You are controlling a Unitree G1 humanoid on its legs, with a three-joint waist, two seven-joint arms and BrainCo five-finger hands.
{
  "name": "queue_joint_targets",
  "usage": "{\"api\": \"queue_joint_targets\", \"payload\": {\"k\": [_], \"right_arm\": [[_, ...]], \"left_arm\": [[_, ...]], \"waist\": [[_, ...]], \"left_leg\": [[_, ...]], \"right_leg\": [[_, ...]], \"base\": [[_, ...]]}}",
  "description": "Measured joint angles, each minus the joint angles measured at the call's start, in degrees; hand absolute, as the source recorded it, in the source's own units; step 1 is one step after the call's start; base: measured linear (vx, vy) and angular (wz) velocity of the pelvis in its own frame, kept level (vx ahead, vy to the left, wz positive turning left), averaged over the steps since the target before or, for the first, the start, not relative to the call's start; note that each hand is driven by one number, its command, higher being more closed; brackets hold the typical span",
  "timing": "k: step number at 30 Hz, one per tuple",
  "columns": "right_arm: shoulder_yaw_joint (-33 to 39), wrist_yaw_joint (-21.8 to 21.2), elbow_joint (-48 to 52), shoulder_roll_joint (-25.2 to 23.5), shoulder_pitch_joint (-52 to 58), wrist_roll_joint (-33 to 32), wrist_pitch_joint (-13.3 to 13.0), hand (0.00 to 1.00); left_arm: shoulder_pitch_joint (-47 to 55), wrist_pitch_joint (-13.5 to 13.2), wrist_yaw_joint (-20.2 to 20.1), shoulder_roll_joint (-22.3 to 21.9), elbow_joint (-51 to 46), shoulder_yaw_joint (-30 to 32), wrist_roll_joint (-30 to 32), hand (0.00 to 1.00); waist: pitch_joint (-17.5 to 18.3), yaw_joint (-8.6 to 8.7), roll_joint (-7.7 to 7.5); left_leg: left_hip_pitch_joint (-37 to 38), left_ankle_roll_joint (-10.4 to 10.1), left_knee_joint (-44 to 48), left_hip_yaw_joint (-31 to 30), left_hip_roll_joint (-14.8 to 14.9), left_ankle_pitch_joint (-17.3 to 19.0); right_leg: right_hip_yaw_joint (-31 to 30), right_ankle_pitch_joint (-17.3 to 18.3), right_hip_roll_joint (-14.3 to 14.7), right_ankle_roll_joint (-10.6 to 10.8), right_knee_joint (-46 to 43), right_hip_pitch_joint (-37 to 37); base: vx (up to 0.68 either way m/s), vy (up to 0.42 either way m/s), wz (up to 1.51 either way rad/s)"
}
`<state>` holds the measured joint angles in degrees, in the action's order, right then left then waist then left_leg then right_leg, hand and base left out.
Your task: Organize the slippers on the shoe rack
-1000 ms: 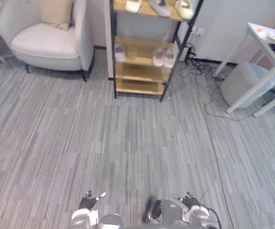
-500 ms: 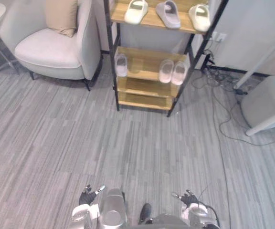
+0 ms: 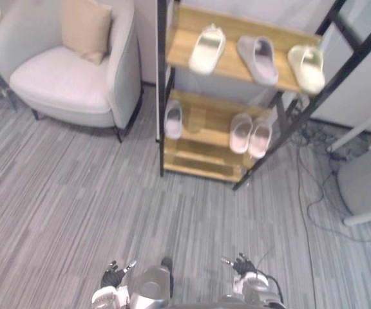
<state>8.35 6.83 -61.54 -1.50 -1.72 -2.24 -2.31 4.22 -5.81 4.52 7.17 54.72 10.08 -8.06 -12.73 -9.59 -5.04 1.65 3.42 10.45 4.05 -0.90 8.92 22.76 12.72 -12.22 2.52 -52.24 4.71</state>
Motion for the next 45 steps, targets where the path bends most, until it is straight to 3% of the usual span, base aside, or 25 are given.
{"api": "queue_joint_targets", "payload": {"k": [3,4,5,6,7,8,9,10,12,13,15,17,19,21,22,23,24,25,29,35,41,45], "right_arm": [[0.0,0.0,-1.0,1.1,-0.7,0.0,0.1,0.0],[0.0,0.0,-1.2,1.4,-1.2,0.0,0.1,0.0],[0.0,0.0,-1.9,1.5,-1.5,0.0,0.2,0.0],[0.0,0.0,-2.3,1.5,-1.8,0.0,0.3,0.0],[0.0,0.0,-2.4,1.5,-1.8,0.0,0.4,0.0],[-0.1,-0.1,-2.4,1.4,-1.2,0.0,0.6,0.0],[-0.1,-0.1,-2.3,1.4,-0.8,0.0,0.6,0.0],[0.2,-0.1,-2.3,3.3,-1.5,0.1,0.6,0.0],[0.5,-0.1,-2.4,4.0,-2.4,0.1,0.4,0.0],[0.5,-0.1,-2.4,3.7,-2.4,0.1,0.4,0.0],[0.4,0.0,-2.2,3.1,-2.1,0.0,0.7,0.0],[0.4,0.3,-2.3,3.3,-2.2,-0.1,0.6,0.0],[0.4,0.6,-2.4,3.3,-2.2,-0.1,0.7,0.0],[0.4,0.7,-2.4,3.5,-3.5,-0.2,0.7,0.0],[0.4,0.8,-2.4,3.6,-3.5,-0.2,0.6,0.0],[0.3,0.8,-2.4,3.8,-3.5,-0.1,0.6,0.0],[0.3,0.9,-2.4,3.7,-3.5,-0.1,0.6,0.0],[-0.2,0.8,-2.4,3.1,-2.8,-0.1,0.7,0.0],[0.0,0.7,-2.3,3.1,-2.1,0.0,0.6,0.0],[0.5,0.4,-2.4,3.2,-1.2,0.1,0.6,0.0],[0.4,0.4,-2.4,4.0,0.8,0.1,0.7,0.0],[0.4,0.4,-2.4,3.9,0.7,-0.2,0.6,0.0]], "left_arm": [[-1.4,0.0,-0.1,-0.4,0.8,-0.1,0.0,0.0],[-2.1,0.0,-0.1,-0.5,0.8,-0.1,0.1,0.0],[-2.3,0.0,0.0,-0.6,1.1,-0.1,0.1,0.0],[-2.1,0.0,0.0,-0.6,1.3,0.0,0.1,0.0],[-1.6,0.0,0.0,-0.6,1.6,0.0,0.1,0.0],[-0.7,0.0,0.2,-0.3,1.7,0.4,0.1,0.0],[-0.6,0.0,0.2,0.0,1.7,0.4,0.1,0.0],[-1.2,0.0,0.2,-0.9,2.4,1.2,0.1,0.0],[-1.0,0.0,0.0,-1.9,2.9,2.4,0.2,0.0],[-0.9,0.0,0.0,-1.9,3.3,2.6,0.2,0.0],[-0.1,0.2,-0.1,-2.7,2.8,4.8,0.4,0.0],[0.0,0.3,-0.2,-3.0,2.8,4.4,0.6,0.0],[-0.2,0.3,-0.1,-2.8,2.6,4.2,0.6,0.0],[-0.3,0.1,-0.1,-2.5,1.3,3.4,0.6,0.0],[-0.3,0.1,-0.1,-2.5,1.3,3.2,0.5,0.0],[-0.3,0.1,0.1,-2.5,1.3,2.7,0.3,0.0],[-0.2,0.1,0.1,-2.5,1.3,2.4,0.2,0.0],[-0.3,0.1,0.1,-2.1,1.6,2.2,0.0,0.0],[-0.5,0.2,0.0,-1.7,2.4,1.7,0.1,0.0],[-0.8,0.2,-0.3,-0.7,3.5,1.2,0.3,0.0],[-0.1,0.3,-0.4,-0.7,4.5,-0.1,1.4,0.0],[0.0,0.4,-0.3,-0.6,4.5,0.0,1.4,0.0]], "waist": [[-0.1,0.59,0.22],[-0.3,0.97,0.41],[-0.4,1.19,0.6],[-0.6,1.2,0.51],[-0.6,1.22,0.37],[-0.2,1.3,-0.72],[0.1,1.48,-1.37],[0.2,1.85,1.35],[0.4,2.14,2.89],[0.5,2.16,2.95],[0.1,1.87,4.24],[-0.6,1.4,5.38],[-0.6,0.41,4.93],[-1.3,0.2,4.17],[-1.3,0.25,4.27],[-1.2,0.19,4.35],[-1.2,0.06,4.21],[-0.6,-0.16,3.02],[-0.2,-0.04,2.34],[1.3,0.32,0.95],[3.3,0.97,2.24],[3.4,1.31,2.19]], "left_leg": [[3.2,-0.7,-0.9,-1.0,1.6,1.5],[4.5,-1.3,-1.9,-1.8,2.2,1.8],[5.6,-2.4,-2.3,-2.4,2.7,2.5],[6.8,-3.7,-2.3,-2.5,2.7,3.2],[8.2,-4.8,-2.3,-2.7,2.6,4.0],[10.4,-5.9,-2.2,-3.8,1.5,5.7],[11.0,-6.0,-2.2,-4.5,0.9,6.4],[12.5,-5.9,-1.6,-6.2,3.4,9.1],[10.8,-6.8,3.3,-7.1,6.5,10.4],[9.0,-7.4,7.1,-7.9,7.0,10.8],[-0.5,-9.3,31.9,-9.4,10.3,10.4],[-6.9,-8.9,44.7,-7.5,13.3,11.9],[-10.5,-7.8,42.1,-5.3,12.9,13.6],[-13.0,-6.9,27.3,-5.7,9.4,13.6],[-13.1,-7.0,22.9,-6.5,8.6,12.5],[-12.2,-8.5,17.0,-7.6,7.3,5.4],[-11.4,-7.9,16.0,-7.3,6.8,4.7],[-9.3,-6.8,12.3,-6.1,4.9,3.3],[-5.3,-6.6,11.1,-4.8,2.2,3.2],[-1.9,-4.4,4.7,-4.9,0.3,1.8],[-1.5,-3.7,0.2,-4.8,-0.7,-0.9],[-1.2,-3.4,-1.3,-4.1,-0.9,-1.9]], "right_leg": [[2.0,0.9,3.4,0.5,20.3,3.3],[1.6,-1.7,5.1,0.3,30.3,5.2],[1.1,-6.7,6.6,0.2,39.2,6.3],[0.4,-10.5,7.3,0.1,43.9,6.6],[-0.2,-13.6,7.6,-0.3,45.8,6.6],[-2.1,-18.6,7.2,-2.1,46.2,6.0],[-2.6,-19.9,6.7,-2.2,45.6,5.9],[-1.9,-18.3,8.6,-4.9,41.3,6.1],[-1.6,-12.7,11.5,-5.5,40.9,5.8],[-1.3,-12.2,12.3,-5.9,41.6,5.1],[-1.0,-11.4,16.6,-6.8,46.2,-0.7],[-1.4,-10.6,19.2,-8.2,47.5,-4.8],[-2.2,-10.1,19.0,-8.3,47.9,-7.0],[-4.4,-9.6,16.7,-7.4,48.5,-8.4],[-4.8,-9.4,16.1,-6.8,48.4,-8.7],[-6.0,-8.9,15.0,-5.5,48.4,-9.0],[-6.3,-8.7,14.8,-4.9,48.3,-9.2],[-6.9,-8.6,12.7,-3.4,48.8,-9.9],[-7.7,-8.5,10.2,-1.9,50.1,-13.0],[-7.9,-8.0,8.5,-0.8,51.3,-13.7],[-8.9,-9.0,7.9,-0.1,51.7,-11.9],[-9.9,-10.4,7.8,0.0,53.0,-11.7]], "base": [[0.48,-0.059,0.27],[0.47,-0.127,0.35],[0.47,-0.141,0.32],[0.46,-0.168,0.21],[0.47,-0.213,0.27],[0.49,-0.247,0.34],[0.51,-0.269,0.43],[0.56,-0.274,0.35],[0.46,-0.222,0.23],[0.35,-0.222,0.06],[0.33,-0.208,0.0],[0.34,-0.108,-0.19],[0.33,-0.017,-0.29],[0.23,0.105,-0.37],[0.19,0.173,-0.39],[0.11,0.117,-0.25],[0.21,0.182,-0.11],[0.23,0.161,0.02],[0.2,0.149,-0.06],[0.05,0.022,-0.01],[-0.04,0.012,-0.04],[-0.04,0.03,-0.12]]}}
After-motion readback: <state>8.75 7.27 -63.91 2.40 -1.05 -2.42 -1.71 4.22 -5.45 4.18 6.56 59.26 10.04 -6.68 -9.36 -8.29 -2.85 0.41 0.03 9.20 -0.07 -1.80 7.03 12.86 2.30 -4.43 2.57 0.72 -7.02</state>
